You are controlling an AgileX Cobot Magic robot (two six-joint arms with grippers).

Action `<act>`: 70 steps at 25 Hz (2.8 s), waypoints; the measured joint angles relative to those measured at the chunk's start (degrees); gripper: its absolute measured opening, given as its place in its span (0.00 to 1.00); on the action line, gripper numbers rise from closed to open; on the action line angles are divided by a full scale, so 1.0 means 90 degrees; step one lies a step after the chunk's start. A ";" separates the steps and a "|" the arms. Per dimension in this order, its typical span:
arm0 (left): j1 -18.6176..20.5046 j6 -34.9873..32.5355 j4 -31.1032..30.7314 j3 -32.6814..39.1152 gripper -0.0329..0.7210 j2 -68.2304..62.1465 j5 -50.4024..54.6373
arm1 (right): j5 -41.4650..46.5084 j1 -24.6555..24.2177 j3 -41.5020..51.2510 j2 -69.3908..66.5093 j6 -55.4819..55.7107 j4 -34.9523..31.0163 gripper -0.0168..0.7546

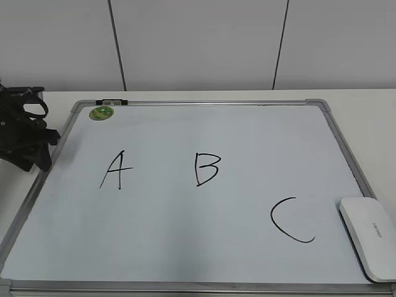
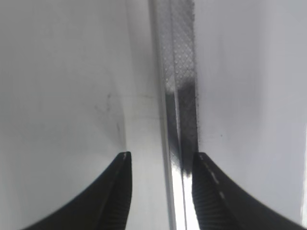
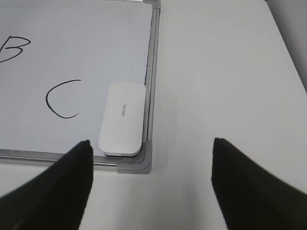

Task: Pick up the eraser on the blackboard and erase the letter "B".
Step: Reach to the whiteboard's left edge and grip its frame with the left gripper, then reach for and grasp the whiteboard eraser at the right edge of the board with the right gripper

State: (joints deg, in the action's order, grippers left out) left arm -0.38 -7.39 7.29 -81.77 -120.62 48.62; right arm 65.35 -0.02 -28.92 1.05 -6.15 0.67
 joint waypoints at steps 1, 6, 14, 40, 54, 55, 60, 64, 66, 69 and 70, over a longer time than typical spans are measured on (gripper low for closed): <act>0.0000 0.0000 0.0011 0.0000 0.43 -0.0014 0.0000 | 0.0000 0.0000 0.0000 0.0000 0.0000 0.0000 0.79; 0.0014 0.0000 0.0147 -0.0032 0.34 -0.0122 0.0012 | 0.0000 0.0000 0.0000 0.0000 0.0000 0.0000 0.79; 0.0017 0.0027 0.0304 -0.0089 0.06 -0.0172 0.0123 | 0.0000 0.0000 0.0000 0.0000 0.0000 0.0000 0.79; 0.0017 0.0042 0.0329 -0.0100 0.06 -0.0172 0.0177 | -0.0276 0.0000 -0.0979 -0.3695 0.0000 -0.0126 0.79; 0.0027 0.0042 0.0329 -0.0100 0.06 -0.0172 0.0177 | -0.0466 0.0000 -0.0991 -0.4741 -0.0154 -0.0352 0.79; 0.0027 0.0042 0.0329 -0.0100 0.06 -0.0172 0.0177 | -0.0394 0.0000 -0.1001 -0.4824 -0.0246 -0.0417 0.79; 0.0027 0.0042 0.0339 -0.0100 0.06 -0.0172 0.0177 | -0.0309 0.0000 -0.1165 -0.5372 -0.0339 -0.0662 0.79; 0.0027 0.0042 0.0341 -0.0100 0.06 -0.0172 0.0177 | -0.0309 0.0000 -0.1380 -0.5969 -0.0352 -0.0823 0.79; 0.0027 0.0042 0.0353 -0.0100 0.06 -0.0172 0.0177 | -0.0309 0.0000 -0.1455 -0.6241 -0.0352 -0.0849 0.79; 0.0027 0.0042 0.0353 -0.0100 0.06 -0.0172 0.0177 | -0.0370 0.0000 -0.1520 -0.6703 -0.0376 -0.0888 0.79; 0.0027 0.0042 0.0353 -0.0100 0.06 -0.0172 0.0177 | -0.0431 0.0000 -0.1520 -0.6827 -0.0376 -0.0900 0.79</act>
State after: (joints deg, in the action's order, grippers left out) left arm -0.13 -7.02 10.47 -82.66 -122.17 50.22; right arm 61.47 -0.02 -42.59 -60.39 -9.53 -7.42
